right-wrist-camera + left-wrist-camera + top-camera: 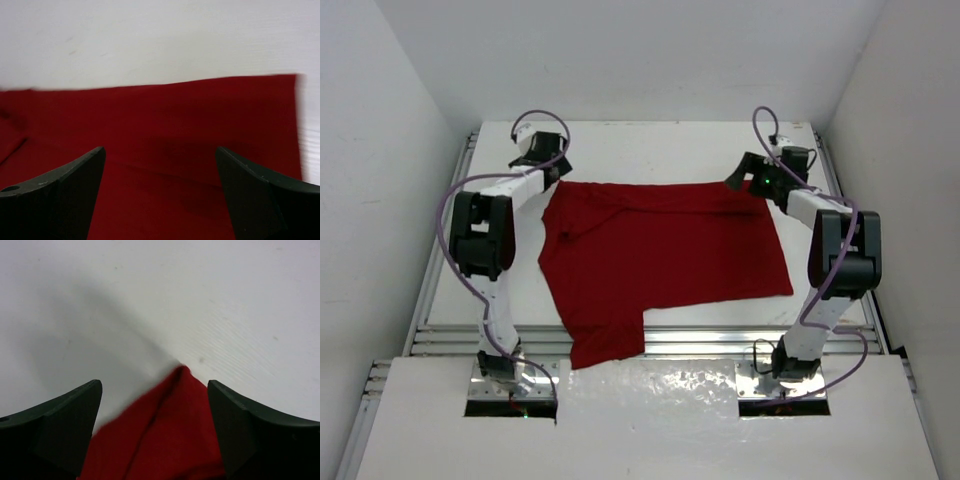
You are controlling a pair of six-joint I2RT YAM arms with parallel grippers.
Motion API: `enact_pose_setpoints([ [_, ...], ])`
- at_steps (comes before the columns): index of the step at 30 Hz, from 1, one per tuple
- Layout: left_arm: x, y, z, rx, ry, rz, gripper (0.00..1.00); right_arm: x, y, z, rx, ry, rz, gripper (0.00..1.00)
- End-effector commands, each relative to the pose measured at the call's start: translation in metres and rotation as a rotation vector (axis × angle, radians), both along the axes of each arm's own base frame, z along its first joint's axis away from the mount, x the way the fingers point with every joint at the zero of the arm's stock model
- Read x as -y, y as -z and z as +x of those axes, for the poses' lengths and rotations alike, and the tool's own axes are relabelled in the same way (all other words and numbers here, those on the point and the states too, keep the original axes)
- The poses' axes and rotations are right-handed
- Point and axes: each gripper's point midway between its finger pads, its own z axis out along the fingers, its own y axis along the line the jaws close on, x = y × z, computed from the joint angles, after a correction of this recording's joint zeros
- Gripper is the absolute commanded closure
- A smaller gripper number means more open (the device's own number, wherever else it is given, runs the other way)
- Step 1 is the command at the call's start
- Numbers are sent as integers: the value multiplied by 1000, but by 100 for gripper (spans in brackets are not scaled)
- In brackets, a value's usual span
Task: Fold and stack the t-shirts
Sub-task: Fold the flattened tshirt in 1/3 of the way
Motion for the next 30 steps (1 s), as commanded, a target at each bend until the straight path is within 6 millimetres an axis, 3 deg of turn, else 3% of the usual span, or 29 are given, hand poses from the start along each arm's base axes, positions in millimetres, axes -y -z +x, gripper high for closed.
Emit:
enact_pose_setpoints([
  [1, -1, 4, 10, -80, 65, -38, 14, -80, -34, 0, 143, -358, 72, 8],
  [2, 5, -2, 22, -58, 112, -37, 13, -99, -33, -3, 139, -409, 61, 8],
  [3, 11, 10, 25, -83, 145, -67, 13, -130, -38, -8, 140, -487, 57, 8],
  [5, 15, 14, 31, -92, 171, -91, 16, -162, -40, -14, 156, -586, 31, 8],
  [6, 14, 16, 30, -99, 164, -92, 18, -187, -38, -18, 148, -628, 19, 9],
  [7, 14, 12, 27, -98, 151, -101, 18, -195, -38, -18, 144, -633, 13, 9],
  [8, 20, -5, 23, -40, 181, -120, 18, -206, -39, -20, 154, -639, 11, 9],
  [10, 33, -28, 13, 48, 226, -115, 16, -210, -41, -28, 140, -624, 55, 9],
  [11, 41, -51, 4, 139, 287, -84, 11, -209, -43, -31, 140, -620, 64, 9],
  [13, 69, -66, -1, 214, 412, -91, 9, -204, -46, -45, 126, -594, 72, 9],
  [14, 90, -60, -4, 224, 540, -121, 9, -199, -49, -56, 130, -578, 71, 9],
  [15, 99, -53, -4, 209, 592, -141, 10, -197, -37, -63, 97, -571, 74, 9],
  [16, 108, -49, -1, 187, 644, -161, 14, -195, -53, -69, 126, -569, 78, 9],
  [17, 116, -23, -1, 127, 686, -178, 17, -193, -54, -77, 124, -566, 82, 9],
  [18, 127, -16, -3, 105, 738, -209, 19, -191, -47, -90, 94, -561, 97, 9],
  [19, 131, -13, -2, 109, 760, -213, 20, -190, -62, -98, 130, -572, 107, 9],
  [20, 142, -5, -6, 103, 817, -246, 20, -190, -57, -110, 115, -585, 117, 9],
  [26, 147, 2, 5, 111, 876, -207, 22, -194, -79, -149, 179, -671, 179, 9],
  [30, 149, 13, 6, 56, 907, -208, 36, -195, -90, -159, 209, -689, 195, 9],
])
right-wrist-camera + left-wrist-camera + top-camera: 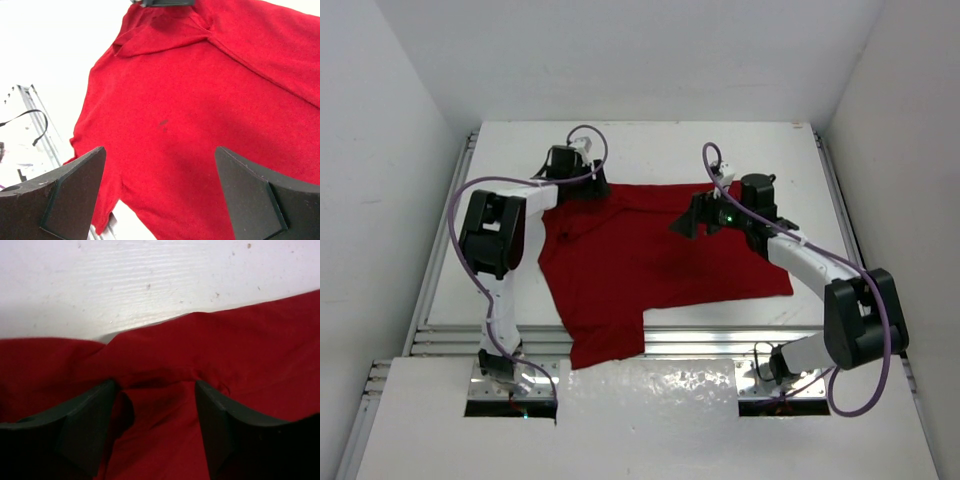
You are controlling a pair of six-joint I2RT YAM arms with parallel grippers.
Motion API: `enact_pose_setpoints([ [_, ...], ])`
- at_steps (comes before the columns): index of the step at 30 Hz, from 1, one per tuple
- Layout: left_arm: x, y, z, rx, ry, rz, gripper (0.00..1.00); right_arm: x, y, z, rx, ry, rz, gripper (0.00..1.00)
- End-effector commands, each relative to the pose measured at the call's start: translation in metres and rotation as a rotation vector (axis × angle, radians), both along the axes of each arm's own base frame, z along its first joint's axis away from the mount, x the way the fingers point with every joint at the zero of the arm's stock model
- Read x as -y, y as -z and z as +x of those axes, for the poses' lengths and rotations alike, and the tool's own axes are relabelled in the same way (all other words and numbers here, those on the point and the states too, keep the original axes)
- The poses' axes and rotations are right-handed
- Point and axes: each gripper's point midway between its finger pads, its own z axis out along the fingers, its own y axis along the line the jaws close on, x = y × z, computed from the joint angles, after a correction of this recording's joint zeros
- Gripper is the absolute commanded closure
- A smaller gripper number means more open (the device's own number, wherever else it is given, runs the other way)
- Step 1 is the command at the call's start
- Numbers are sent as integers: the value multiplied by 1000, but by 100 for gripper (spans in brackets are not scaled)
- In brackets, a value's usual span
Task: Fold and stack the t-shirts
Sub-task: Fold the flattened tshirt in 1/3 of the way
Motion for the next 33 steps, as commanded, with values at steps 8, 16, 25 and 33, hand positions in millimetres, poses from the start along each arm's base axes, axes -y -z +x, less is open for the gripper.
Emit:
enact_pose_setpoints([
  [8, 16, -25, -3, 78, 94, -20, 75, -5, -28, -3, 85, -30, 44, 9],
  [16, 6, -11, -10, 25, 39, 8, 100, -3, -34, -7, 107, -23, 46, 9],
  [25, 42, -50, -60, 100, 11, -6, 100, -1, -37, -11, 111, -15, 48, 8],
  [33, 59, -14, -118, -19, -96, -48, 100, 1, -35, -15, 102, -7, 45, 8],
])
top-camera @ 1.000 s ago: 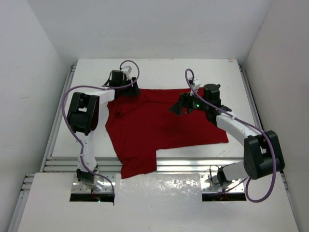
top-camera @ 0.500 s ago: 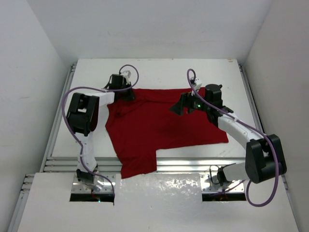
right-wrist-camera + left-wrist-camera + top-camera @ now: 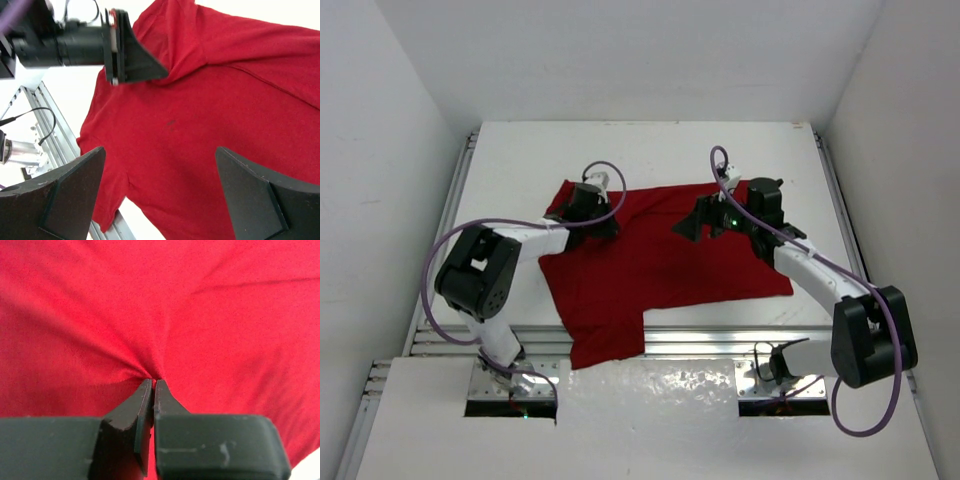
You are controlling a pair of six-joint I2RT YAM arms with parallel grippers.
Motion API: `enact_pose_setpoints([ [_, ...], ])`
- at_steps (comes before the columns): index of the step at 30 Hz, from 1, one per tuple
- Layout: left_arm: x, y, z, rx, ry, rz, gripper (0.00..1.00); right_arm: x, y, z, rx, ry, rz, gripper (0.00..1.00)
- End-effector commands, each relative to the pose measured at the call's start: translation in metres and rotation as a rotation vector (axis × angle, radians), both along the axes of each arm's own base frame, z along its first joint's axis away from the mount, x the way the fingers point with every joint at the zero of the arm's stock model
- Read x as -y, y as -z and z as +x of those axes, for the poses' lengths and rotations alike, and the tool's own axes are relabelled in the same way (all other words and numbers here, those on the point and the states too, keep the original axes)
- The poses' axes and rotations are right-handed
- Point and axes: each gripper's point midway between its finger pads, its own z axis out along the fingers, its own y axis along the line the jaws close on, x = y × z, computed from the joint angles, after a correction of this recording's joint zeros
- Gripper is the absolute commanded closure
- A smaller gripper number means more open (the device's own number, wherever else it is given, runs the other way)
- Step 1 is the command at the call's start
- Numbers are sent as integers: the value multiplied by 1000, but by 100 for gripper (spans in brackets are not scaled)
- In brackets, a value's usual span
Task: Fold and stack the t-shirts
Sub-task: Fold the flattened tshirt in 1/3 of the way
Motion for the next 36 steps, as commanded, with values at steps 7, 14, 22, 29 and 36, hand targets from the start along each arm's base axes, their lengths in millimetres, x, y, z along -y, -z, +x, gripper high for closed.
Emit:
enact_pose_setpoints([
  [7, 18, -1, -36, -33, -147, 46, 24, 20, -4, 24, -24, 141, -63, 6],
  [14, -33, -63, 11, 98, -390, 162, 0, 38, 23, 84, -94, 234, -108, 6],
  [22, -128, -41, 111, 32, -563, 234, 0, 113, 92, 193, -189, 431, -217, 7],
  [29, -155, -6, 164, 16, -388, 134, 9, 157, 117, 227, -155, 462, -313, 7],
  [36, -129, -4, 165, 131, -109, 56, 12, 169, 116, 242, -116, 448, -295, 7],
])
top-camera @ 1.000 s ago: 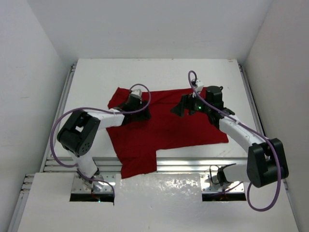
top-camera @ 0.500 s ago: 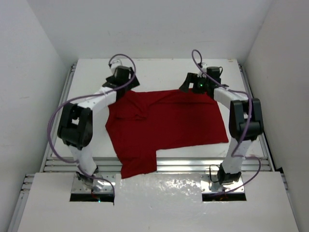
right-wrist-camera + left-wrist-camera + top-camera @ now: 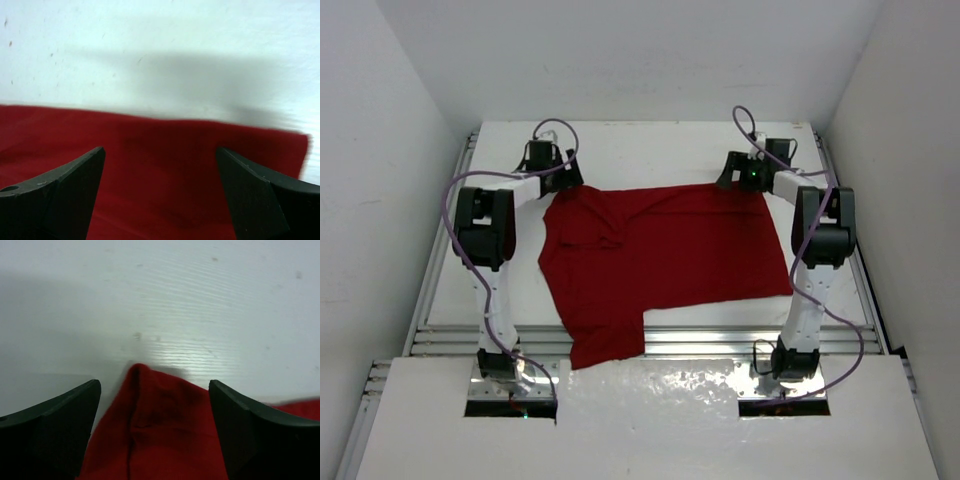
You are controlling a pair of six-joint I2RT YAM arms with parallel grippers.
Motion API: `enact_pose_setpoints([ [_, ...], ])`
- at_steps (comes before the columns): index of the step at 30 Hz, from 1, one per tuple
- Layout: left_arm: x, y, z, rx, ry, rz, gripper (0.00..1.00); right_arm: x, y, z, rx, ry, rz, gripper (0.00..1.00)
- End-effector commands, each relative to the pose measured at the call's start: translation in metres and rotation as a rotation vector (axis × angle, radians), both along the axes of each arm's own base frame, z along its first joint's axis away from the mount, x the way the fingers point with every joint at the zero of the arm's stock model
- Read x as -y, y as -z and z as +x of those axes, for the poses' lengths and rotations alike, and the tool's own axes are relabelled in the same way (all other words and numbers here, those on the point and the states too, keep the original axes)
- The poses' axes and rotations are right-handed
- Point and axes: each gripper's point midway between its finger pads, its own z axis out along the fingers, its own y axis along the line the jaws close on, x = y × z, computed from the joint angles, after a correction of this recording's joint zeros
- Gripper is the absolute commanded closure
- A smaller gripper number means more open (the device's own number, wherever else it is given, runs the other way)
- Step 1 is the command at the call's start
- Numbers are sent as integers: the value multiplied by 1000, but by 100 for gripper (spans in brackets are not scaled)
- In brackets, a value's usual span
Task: Fold and stack the t-shirts
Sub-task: Fold the flattened tshirt in 1/3 of the way
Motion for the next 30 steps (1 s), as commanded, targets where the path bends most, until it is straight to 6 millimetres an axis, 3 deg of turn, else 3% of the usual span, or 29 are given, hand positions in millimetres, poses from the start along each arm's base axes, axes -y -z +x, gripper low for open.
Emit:
enact_pose_setpoints([
  [1, 24, -24, 10, 117, 184, -40, 16, 4, -30, 24, 113, -35, -18, 7],
  [3, 17, -16, 6, 98, 176, -51, 29, 6, -34, 24, 115, -29, -23, 7],
  [5, 4, -11, 2, 72, 115, -45, 31, 7, -37, 22, 116, -26, -23, 7],
  [9, -2, -5, -8, 38, 66, -60, 31, 13, -42, 21, 101, 1, -34, 7],
  [11, -8, -2, -10, 32, 25, -49, 36, 23, -40, 24, 86, 49, -43, 7],
  [14, -18, 1, -10, 21, -37, -29, 67, 39, -34, 27, 80, 115, -63, 7],
  [16, -23, 3, -12, 13, -62, -17, 75, 50, -31, 31, 78, 149, -84, 7],
  [17, -24, 3, -12, 10, -72, -16, 85, 51, -31, 32, 81, 149, -84, 7],
  [20, -25, 0, -10, 17, -76, -13, 99, 52, -31, 36, 95, 132, -95, 7],
  [24, -23, 2, -9, 11, -75, -24, 100, 62, -36, 35, 114, 151, -141, 8],
  [28, -20, 2, -10, 7, -62, -39, 100, 78, -29, 39, 95, 173, -234, 9],
  [30, -19, -1, -11, 12, -61, -40, 100, 82, -10, 38, 53, 164, -245, 14],
])
